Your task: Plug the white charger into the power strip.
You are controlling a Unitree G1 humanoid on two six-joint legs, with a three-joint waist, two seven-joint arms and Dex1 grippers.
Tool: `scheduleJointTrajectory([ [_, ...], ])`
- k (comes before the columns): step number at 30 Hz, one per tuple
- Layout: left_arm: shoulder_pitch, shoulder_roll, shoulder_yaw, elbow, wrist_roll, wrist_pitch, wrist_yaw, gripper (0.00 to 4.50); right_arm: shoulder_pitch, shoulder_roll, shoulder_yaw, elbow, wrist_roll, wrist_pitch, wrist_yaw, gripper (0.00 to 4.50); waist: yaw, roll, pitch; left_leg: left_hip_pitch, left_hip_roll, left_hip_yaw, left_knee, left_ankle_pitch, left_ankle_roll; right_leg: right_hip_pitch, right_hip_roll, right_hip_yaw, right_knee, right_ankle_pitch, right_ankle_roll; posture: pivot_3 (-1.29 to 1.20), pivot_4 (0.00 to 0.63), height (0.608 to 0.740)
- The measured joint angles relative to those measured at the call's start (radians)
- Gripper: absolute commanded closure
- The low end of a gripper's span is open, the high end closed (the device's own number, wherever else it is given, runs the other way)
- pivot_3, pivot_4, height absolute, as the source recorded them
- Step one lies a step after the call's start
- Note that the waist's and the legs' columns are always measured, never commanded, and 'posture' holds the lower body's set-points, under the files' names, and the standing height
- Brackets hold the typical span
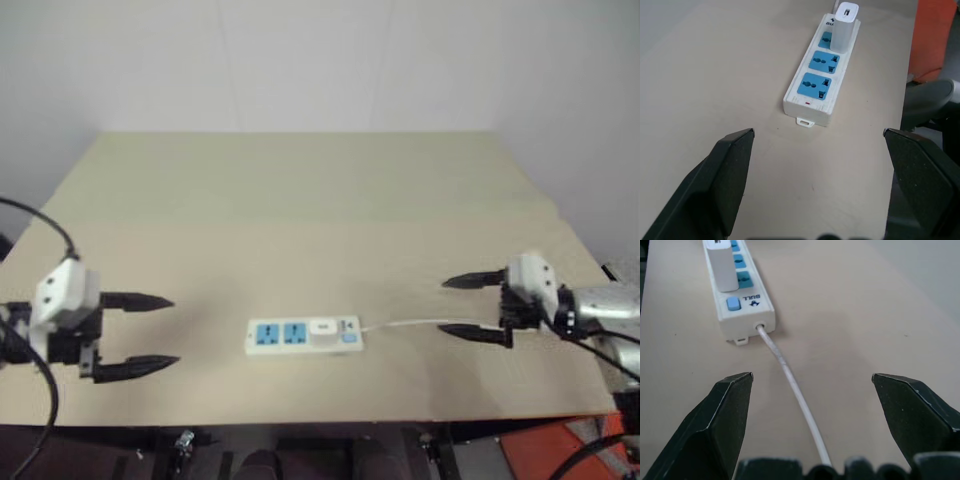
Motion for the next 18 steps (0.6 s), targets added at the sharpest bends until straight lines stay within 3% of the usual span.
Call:
scheduleJointTrajectory([
  [18, -0.055, 0.004, -0.042, -0.042, -0.062, 0.049, 0.053, 0.00, 0.030, -0.001, -0.003, -0.034, 0.001, 0.014, -0.024, 0.05, -0.002, 0.000, 0.000, 0.001, 0.000, 0.001, 0.001, 0.000, 0.000, 0.000, 0.000, 0.000, 0.002, 0.001, -0.001, 0.00, 0.150, 0.740],
])
